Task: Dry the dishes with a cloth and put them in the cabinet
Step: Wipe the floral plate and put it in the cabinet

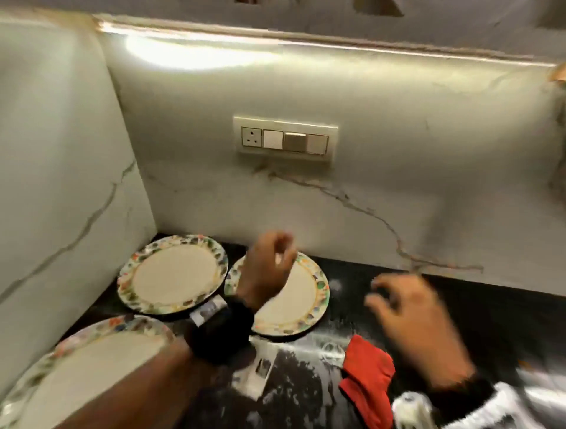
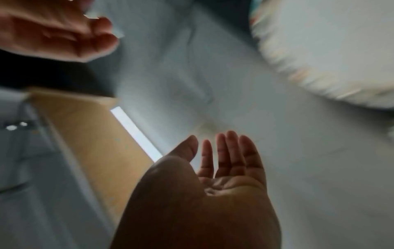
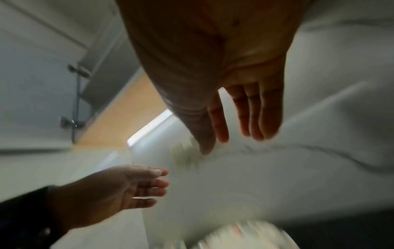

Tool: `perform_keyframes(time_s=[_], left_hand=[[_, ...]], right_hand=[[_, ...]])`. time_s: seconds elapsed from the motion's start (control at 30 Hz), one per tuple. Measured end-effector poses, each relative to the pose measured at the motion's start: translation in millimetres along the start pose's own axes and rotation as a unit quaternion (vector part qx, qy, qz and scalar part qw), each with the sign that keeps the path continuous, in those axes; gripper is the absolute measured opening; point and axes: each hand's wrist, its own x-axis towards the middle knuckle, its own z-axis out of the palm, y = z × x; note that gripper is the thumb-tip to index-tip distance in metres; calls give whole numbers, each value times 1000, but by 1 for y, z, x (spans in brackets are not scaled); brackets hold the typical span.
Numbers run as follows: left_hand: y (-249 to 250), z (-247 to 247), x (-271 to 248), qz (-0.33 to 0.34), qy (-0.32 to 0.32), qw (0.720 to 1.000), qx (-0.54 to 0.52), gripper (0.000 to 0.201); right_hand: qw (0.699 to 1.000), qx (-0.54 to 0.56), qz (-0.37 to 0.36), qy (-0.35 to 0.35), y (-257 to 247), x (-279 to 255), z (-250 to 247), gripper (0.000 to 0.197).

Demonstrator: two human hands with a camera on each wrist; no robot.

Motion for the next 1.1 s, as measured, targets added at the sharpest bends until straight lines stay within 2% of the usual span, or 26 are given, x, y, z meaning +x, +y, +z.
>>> perform_keyframes(time_s=[0.03, 0.07, 0.1, 0.13, 0.23, 0.27, 0.33, 0.4, 0.5, 0.67, 0.77, 0.87, 0.97, 1.1], left_hand=[[-50, 15, -7, -78, -28, 996, 45, 27], [-91, 26, -12, -165, -62, 982, 67, 33], [-123, 32, -19, -255, -88, 961, 65, 38], [-144, 36, -21, -325, -76, 941, 47, 42], [-207, 50, -9, -447, -23, 893, -46, 45], [-242, 66, 1, -471, -12, 877, -93, 48], [-290, 87, 11, -494, -13, 864, -100, 54], [-271, 82, 14, -530, -23, 836, -138, 56], [-228, 62, 9, -508, -40, 851, -126, 41], [-217, 73, 10, -494, -35, 855, -155, 42], [-204, 72, 8, -508, 11, 847, -157, 45], [-180, 58, 3, -462, 57, 877, -119, 52], [-155, 50, -3, -409, 68, 900, -134, 59], [-121, 48, -12, -352, 72, 915, -182, 56]], right_hand=[[998, -3, 18, -63, 9, -13, 36, 38], [983, -55, 55, -166, 20, -21, 68, 51], [967, -74, 62, -235, 29, -30, 88, 65], [957, -108, 70, -259, 39, -32, 104, 75], [947, -112, 85, -290, 55, -45, 127, 85], [949, -108, 84, -285, 58, -46, 133, 83], [948, -91, 114, -282, 61, -47, 138, 77], [950, -87, 133, -269, 60, -46, 142, 79], [949, -103, 168, -245, 62, -48, 152, 85], [944, -114, 204, -233, 60, -43, 148, 46], [943, -47, 250, -213, 64, -44, 141, 39], [961, 80, 242, -107, 61, -22, 121, 54], [963, 180, 198, -40, 49, 14, 100, 45], [967, 181, 175, 23, 45, 65, 101, 40]])
